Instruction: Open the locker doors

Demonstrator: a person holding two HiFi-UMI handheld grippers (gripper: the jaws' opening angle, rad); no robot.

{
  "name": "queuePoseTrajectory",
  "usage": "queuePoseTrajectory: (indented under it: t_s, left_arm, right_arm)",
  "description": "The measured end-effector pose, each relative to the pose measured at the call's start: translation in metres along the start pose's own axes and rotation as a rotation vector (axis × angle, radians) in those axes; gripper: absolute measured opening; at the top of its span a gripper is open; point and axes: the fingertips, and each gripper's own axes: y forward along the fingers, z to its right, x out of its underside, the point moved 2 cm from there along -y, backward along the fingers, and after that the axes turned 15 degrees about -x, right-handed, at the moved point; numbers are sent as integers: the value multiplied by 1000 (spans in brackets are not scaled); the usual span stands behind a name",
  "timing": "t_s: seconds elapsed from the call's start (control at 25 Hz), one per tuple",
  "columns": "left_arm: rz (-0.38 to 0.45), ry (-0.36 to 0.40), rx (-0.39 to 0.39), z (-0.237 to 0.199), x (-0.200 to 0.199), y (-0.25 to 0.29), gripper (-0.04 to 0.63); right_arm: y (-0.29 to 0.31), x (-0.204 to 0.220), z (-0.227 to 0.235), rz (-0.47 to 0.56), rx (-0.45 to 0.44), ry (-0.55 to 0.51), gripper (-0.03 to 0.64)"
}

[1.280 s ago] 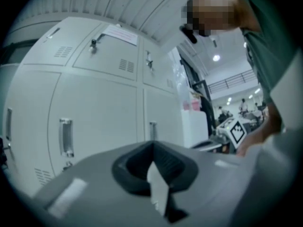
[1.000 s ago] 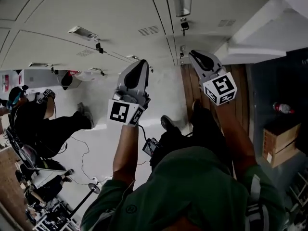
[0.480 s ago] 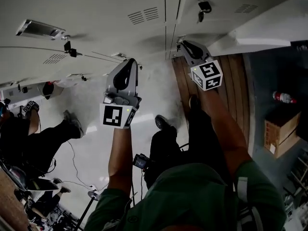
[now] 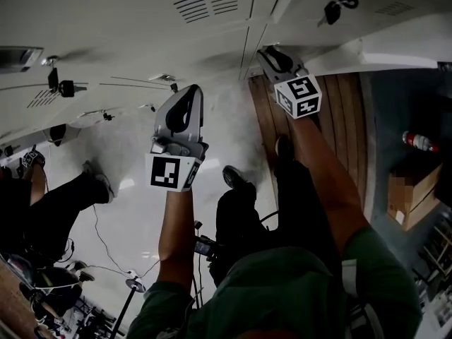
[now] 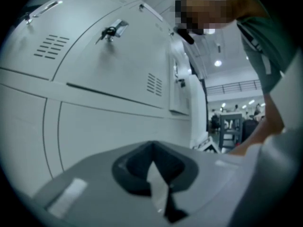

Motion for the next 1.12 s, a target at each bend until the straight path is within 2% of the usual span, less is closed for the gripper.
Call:
queuePoseTrajectory:
  t_s: [0.24,0.4,0.56,0.72,1.12]
  left_arm:
    - [-20,-30,-3,5,15,1,-3]
    - [-31,-60,23,25,23,9,-3]
    - [-62,-67,90,71,34,21,-3]
    - [-82,-80,156,130,42,35,-3]
    - [-121,-94,280,232,48,37,-14]
  right_arm:
    - [-8,5,-11,13,-12,-15,64]
    - [-35,16,-32,5,-25,-8,70]
    - [-77,35,-49,1,23,40,80]
    - [-118,53,-57,-2,95,100,54]
    - [-183,66,-77,-15,143,173,55]
